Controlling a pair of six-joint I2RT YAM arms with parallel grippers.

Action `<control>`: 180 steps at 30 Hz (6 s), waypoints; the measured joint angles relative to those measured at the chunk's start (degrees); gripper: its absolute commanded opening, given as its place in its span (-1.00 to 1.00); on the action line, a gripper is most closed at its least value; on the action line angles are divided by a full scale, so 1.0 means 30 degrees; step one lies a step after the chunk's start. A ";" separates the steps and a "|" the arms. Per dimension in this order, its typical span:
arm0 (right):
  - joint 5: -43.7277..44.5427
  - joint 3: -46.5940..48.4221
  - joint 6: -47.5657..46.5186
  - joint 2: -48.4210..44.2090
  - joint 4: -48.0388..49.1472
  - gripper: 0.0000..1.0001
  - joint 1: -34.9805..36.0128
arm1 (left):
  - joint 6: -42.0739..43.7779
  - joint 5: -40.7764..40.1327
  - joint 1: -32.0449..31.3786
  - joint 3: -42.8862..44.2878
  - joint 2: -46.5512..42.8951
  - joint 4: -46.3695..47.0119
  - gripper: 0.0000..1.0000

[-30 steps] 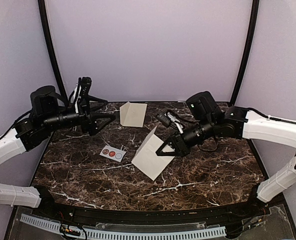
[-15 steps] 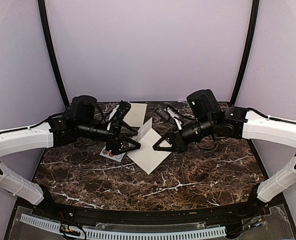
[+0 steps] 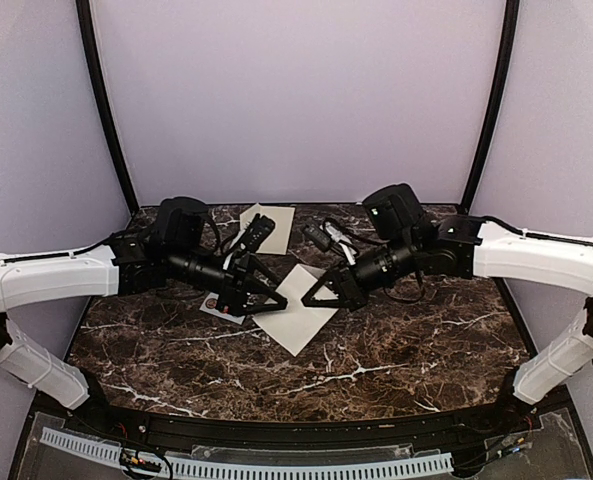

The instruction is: Place the letter into the envelope and seal it

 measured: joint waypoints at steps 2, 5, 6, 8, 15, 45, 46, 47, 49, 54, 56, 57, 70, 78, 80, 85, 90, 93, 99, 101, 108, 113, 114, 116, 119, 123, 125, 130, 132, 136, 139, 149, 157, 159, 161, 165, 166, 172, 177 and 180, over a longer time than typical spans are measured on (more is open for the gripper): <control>0.0044 0.0117 -0.0109 0.0197 -0.0146 -1.00 0.0051 | -0.0058 0.0160 -0.0007 0.0000 0.0073 0.0051 0.01; 0.0087 0.0204 -0.0255 0.0335 -0.0197 -1.00 0.0102 | -0.0299 0.0379 -0.0044 0.0000 0.0248 0.0073 -0.11; 0.0095 0.0219 -0.0284 0.0350 -0.0211 -1.00 0.0131 | -0.0357 0.0474 -0.0066 0.0000 0.0313 0.0095 -0.14; 0.0102 0.0255 -0.0342 0.0357 -0.0219 -1.00 0.0182 | -0.0474 0.0619 -0.0080 0.0000 0.0452 0.0204 -0.20; 0.0138 0.0634 -0.0583 0.0590 -0.0437 -1.00 0.0262 | -0.0947 0.0991 -0.0087 0.0000 0.0714 0.0495 -0.68; 0.4801 -0.7490 0.5202 -0.6295 1.3333 0.95 -0.0605 | -0.7082 -0.4918 -0.0124 -0.2987 -0.3177 1.1854 -1.00; 0.4634 -0.7490 0.5370 -0.6040 1.3945 0.96 -0.0546 | -0.7278 -0.4779 -0.0131 -0.2987 -0.3133 1.2072 -1.00; 0.4473 -0.7490 0.5559 -0.5756 1.4622 0.96 -0.0452 | -0.7453 -0.4532 -0.0131 -0.2987 -0.3096 1.2276 -1.00; 0.4051 -0.7490 0.5850 -0.5231 1.5795 0.96 -0.0284 | -0.7847 -0.3854 -0.0131 -0.2987 -0.3016 1.2641 -1.00; 0.2958 -0.7351 0.6339 -0.3985 1.7544 0.92 -0.0109 | -0.8582 -0.2463 -0.0168 -0.3308 -0.2980 1.3682 -1.00; 0.2543 -0.7118 0.6455 -0.3490 1.7886 0.87 0.0007 | -0.8794 -0.2142 -0.0175 -0.3490 -0.2980 1.3865 -1.00; 0.2361 -0.6972 0.6492 -0.3271 1.8003 0.80 0.0095 | -0.8859 -0.2040 -0.0175 -0.3534 -0.2980 1.3908 -1.00; 0.0991 -0.6149 0.6790 -0.2521 1.9883 -0.24 0.1035 | -0.9202 -0.0852 -0.0219 -0.3555 -0.2973 1.4200 -1.00; 0.0794 -0.6149 0.7235 -0.2157 2.1019 -0.70 0.1188 | -0.9129 -0.0663 -0.0284 -0.3555 -0.2973 1.4032 -1.00; 0.0743 -0.6127 0.7271 -0.2040 2.1136 -0.80 0.1224 | -0.9041 -0.0663 -0.0284 -0.3555 -0.2973 1.3872 -1.00; 0.0780 -0.6076 0.7249 -0.1902 2.1158 -1.00 0.1253 | -0.8837 -0.0663 -0.0284 -0.3548 -0.2973 1.3682 -1.00; 0.1027 -0.6076 0.7162 -0.1902 2.1114 -1.00 0.1260 | -0.8816 -0.0707 -0.0284 -0.3541 -0.2973 1.3675 -0.64; 0.1457 -0.6076 0.7023 -0.1945 2.0786 -1.00 0.1260 | -0.8626 -0.1042 -0.0284 -0.3512 -0.2980 1.3449 0.01; 0.4415 -0.5974 0.6084 -0.2623 1.7719 -1.00 0.1260 | -0.7876 -0.3045 -0.0007 -0.3191 -0.3344 1.0484 0.46; 0.5391 -0.5974 0.5938 -0.2798 1.6830 -1.00 0.1144 | -0.7825 -0.3534 0.0554 -0.2929 -0.3388 0.9384 0.48; 0.7817 -0.5989 0.5741 -0.2841 1.4105 -1.00 0.0087 | -0.7766 -0.5712 0.4401 -0.0998 -0.2331 0.4765 0.70; 0.8663 -0.6339 0.5756 -0.3126 1.3121 -1.00 -0.0663 | -0.6761 -0.7664 0.6353 0.0364 0.0299 0.2659 0.71; 0.8735 -0.6382 0.5756 -0.3177 1.3063 -1.00 -0.0729 | -0.6535 -0.7978 0.6703 0.0860 0.1195 0.2222 0.71; 0.8910 -0.6484 0.5748 -0.3300 1.2917 -1.00 -0.0758 | -0.6229 -0.8364 0.7315 0.1974 0.3104 0.1515 0.73; 0.9071 -0.6703 0.5741 -0.3475 1.2779 -1.00 -0.0765 | -0.6105 -0.8692 0.8167 0.3738 0.5727 0.0627 0.74; 0.9151 -0.7147 0.5748 -0.3643 1.2713 -1.00 -0.0874 | -0.6120 -0.9143 0.8859 0.6426 0.8561 -0.0459 0.67; 0.9180 -0.7293 0.5748 -0.3694 1.2692 -1.00 -0.0903 | -0.6193 -0.9275 0.9194 0.8014 1.0032 -0.0882 0.59; 0.9180 -0.7431 0.5734 -0.3810 1.2684 -1.00 -0.1056 | -0.6492 -0.9486 0.9945 1.1409 1.3508 -0.1450 0.38; 0.9187 -0.7475 0.5719 -0.3891 1.2684 -1.00 -0.1115 | -0.6586 -0.9588 1.0149 1.2466 1.4702 -0.1778 0.32; 0.9180 -0.7475 0.5712 -0.3898 1.2684 -1.00 -0.1202 | -0.6659 -0.9573 1.0411 1.3872 1.6648 -0.2251 0.22; 0.9173 -0.7475 0.5719 -0.3832 1.2713 -1.00 -0.1275 | -0.6674 -0.9486 1.0440 1.4360 1.7398 -0.2565 0.19; 0.9041 -0.7475 0.5741 -0.3075 1.2721 -1.00 -0.1297 | -0.6987 -0.8349 1.0433 1.5839 1.8994 -0.2608 -0.27; 0.9005 -0.7475 0.5836 -0.2878 1.2845 -1.00 -0.1297 | -0.7235 -0.7708 1.0433 1.6065 1.9664 -0.2506 -0.54; 0.8961 -0.7475 0.5887 -0.2739 1.2859 -1.00 -0.1297 | -0.7286 -0.7519 1.0433 1.6196 1.9759 -0.2433 -0.60; 0.8939 -0.7475 0.5894 -0.2608 1.2866 -1.00 -0.1297 | -0.7322 -0.7366 1.0433 1.6247 1.9788 -0.2266 -0.68; 0.8932 -0.7475 0.5989 -0.2470 1.2866 -1.00 -0.1297 | -0.7424 -0.6980 1.0389 1.6560 2.0014 -0.2091 -0.83; 0.8932 -0.7475 0.6018 -0.2448 1.2866 -1.00 -0.1304 | -0.7417 -0.6907 1.0346 1.6633 2.0072 -0.2091 -0.92; 0.9027 -0.7475 0.6047 -0.2441 1.2859 -1.00 -0.1304 | -0.7235 -0.6397 1.0178 1.6961 2.0320 -0.2040 -1.00; 0.9697 -0.7475 0.5901 -0.2856 1.2225 -1.00 -0.1421 | -0.6652 -0.5588 0.9857 1.6917 2.0312 -0.2033 -1.00; 1.0207 -0.7475 0.5654 -0.3599 1.1730 -1.00 -0.1756 | -0.6069 -0.5078 0.9428 1.5977 1.9781 -0.1960 -1.00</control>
